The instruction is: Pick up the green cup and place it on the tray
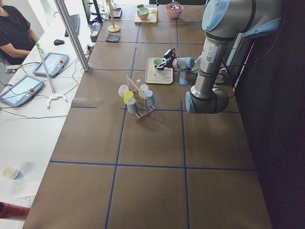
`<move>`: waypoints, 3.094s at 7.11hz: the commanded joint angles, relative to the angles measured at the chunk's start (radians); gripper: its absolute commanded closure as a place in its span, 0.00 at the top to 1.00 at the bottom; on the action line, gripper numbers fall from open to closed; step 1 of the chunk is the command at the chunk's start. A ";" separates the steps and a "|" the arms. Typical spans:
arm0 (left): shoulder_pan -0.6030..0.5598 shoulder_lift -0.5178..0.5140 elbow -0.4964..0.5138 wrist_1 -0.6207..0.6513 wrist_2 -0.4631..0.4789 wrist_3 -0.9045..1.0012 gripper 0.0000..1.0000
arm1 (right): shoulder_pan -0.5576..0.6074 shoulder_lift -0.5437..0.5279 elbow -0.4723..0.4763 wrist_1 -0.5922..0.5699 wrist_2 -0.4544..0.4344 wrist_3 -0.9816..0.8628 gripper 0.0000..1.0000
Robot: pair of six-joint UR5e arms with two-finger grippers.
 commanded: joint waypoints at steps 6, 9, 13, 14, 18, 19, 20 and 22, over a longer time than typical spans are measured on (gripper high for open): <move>-0.007 0.002 -0.176 0.002 -0.003 0.149 1.00 | 0.000 0.002 0.000 0.000 0.000 0.006 1.00; -0.075 0.005 -0.302 0.165 -0.041 0.192 0.98 | 0.000 0.002 0.000 0.003 0.000 0.006 1.00; -0.242 0.019 -0.575 0.679 -0.130 0.215 0.99 | -0.001 0.002 0.002 0.005 -0.006 0.006 1.00; -0.277 0.070 -0.635 0.772 -0.133 0.214 1.00 | 0.000 0.003 0.000 0.005 -0.009 0.006 1.00; -0.638 0.160 -0.715 1.118 -0.619 0.194 1.00 | 0.000 0.000 -0.011 0.003 0.003 0.006 1.00; -0.775 0.192 -0.713 1.156 -0.837 0.194 1.00 | 0.000 0.000 -0.011 0.003 0.003 0.006 1.00; -0.911 0.257 -0.709 1.220 -1.044 0.197 1.00 | 0.000 0.000 -0.014 0.003 0.003 0.006 1.00; -1.094 0.394 -0.675 1.294 -1.359 0.293 1.00 | 0.000 0.000 -0.020 0.000 0.006 0.006 1.00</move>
